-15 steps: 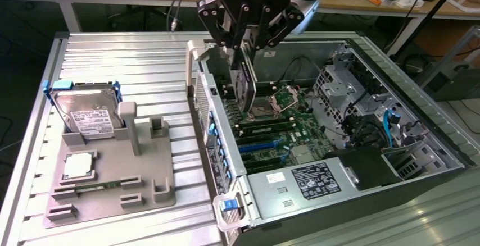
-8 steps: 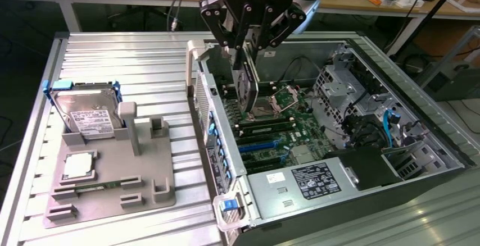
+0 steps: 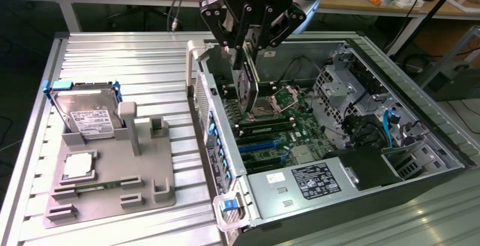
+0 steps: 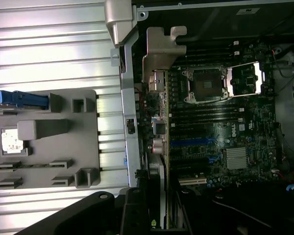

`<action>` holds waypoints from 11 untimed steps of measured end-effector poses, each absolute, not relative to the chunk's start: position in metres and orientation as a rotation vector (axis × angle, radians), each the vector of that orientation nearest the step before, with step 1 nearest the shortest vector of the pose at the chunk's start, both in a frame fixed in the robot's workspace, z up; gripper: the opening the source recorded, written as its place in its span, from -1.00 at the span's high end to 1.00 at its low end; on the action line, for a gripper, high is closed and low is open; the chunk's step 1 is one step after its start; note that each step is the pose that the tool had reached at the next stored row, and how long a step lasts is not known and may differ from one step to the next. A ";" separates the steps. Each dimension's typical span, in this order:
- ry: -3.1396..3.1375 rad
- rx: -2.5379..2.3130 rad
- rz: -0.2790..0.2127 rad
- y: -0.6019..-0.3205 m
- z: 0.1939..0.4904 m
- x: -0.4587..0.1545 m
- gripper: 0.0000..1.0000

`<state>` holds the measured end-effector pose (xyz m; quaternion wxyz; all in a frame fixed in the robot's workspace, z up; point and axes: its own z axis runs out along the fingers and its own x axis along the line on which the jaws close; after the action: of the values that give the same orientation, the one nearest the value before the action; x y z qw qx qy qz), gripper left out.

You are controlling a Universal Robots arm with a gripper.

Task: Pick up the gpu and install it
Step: 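Pick up the gpu and move the gpu toward the slot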

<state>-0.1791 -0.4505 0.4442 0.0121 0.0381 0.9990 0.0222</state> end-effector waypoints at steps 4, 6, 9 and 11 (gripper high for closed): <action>3.114 0.119 0.069 -0.450 0.444 -0.177 0.46; 3.115 0.119 0.069 -0.451 0.444 -0.176 0.46; 3.114 0.119 0.069 -0.451 0.444 -0.173 0.46; 3.114 0.119 0.069 -0.451 0.444 -0.171 0.46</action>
<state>-0.1710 -0.4505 0.4443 0.0121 0.0380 0.9990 0.0222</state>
